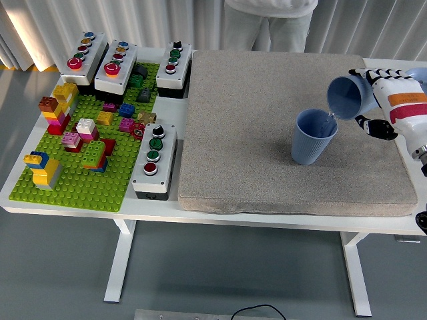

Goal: Pick cup pour cup place

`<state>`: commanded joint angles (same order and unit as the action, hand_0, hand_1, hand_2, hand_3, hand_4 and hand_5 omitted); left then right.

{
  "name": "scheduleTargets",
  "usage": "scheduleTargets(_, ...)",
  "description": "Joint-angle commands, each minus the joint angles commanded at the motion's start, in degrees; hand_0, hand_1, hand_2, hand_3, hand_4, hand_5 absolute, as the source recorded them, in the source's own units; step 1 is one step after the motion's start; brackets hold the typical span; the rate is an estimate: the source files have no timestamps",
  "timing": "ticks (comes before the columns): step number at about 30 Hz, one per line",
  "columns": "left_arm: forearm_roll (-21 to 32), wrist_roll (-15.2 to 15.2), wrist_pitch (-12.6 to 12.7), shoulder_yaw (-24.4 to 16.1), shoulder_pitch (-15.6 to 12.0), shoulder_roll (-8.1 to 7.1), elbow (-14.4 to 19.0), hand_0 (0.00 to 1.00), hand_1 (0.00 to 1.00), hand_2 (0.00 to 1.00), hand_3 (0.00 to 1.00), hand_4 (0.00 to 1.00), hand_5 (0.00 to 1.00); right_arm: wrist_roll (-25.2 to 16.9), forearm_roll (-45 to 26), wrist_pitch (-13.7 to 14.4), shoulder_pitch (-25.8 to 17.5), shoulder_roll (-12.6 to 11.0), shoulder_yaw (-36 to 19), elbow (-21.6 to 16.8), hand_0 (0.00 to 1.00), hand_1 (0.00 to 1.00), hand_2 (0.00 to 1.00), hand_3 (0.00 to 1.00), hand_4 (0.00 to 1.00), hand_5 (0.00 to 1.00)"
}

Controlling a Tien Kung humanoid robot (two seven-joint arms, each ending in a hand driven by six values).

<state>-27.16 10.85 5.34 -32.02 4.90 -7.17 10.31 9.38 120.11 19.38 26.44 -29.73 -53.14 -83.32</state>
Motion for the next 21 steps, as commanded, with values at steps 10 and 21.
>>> scheduleTargets(10,-0.03,0.00,0.03,-0.02,-0.08,-0.03,0.00,0.723,0.771,0.823,0.666,0.510,0.940,0.59,0.64,0.41,0.33,-0.14,0.65,-0.35,0.796,0.646,0.523,0.549,0.594,0.002)
scheduleTargets(21,-2.57,0.40,0.14,-2.81,-0.16,0.14,0.00,0.723,0.771,0.824,0.665,0.509,0.940,0.66,0.37,0.11,0.68,-0.17,0.91,-0.25,0.801,0.647,0.523,0.546,0.593,0.002)
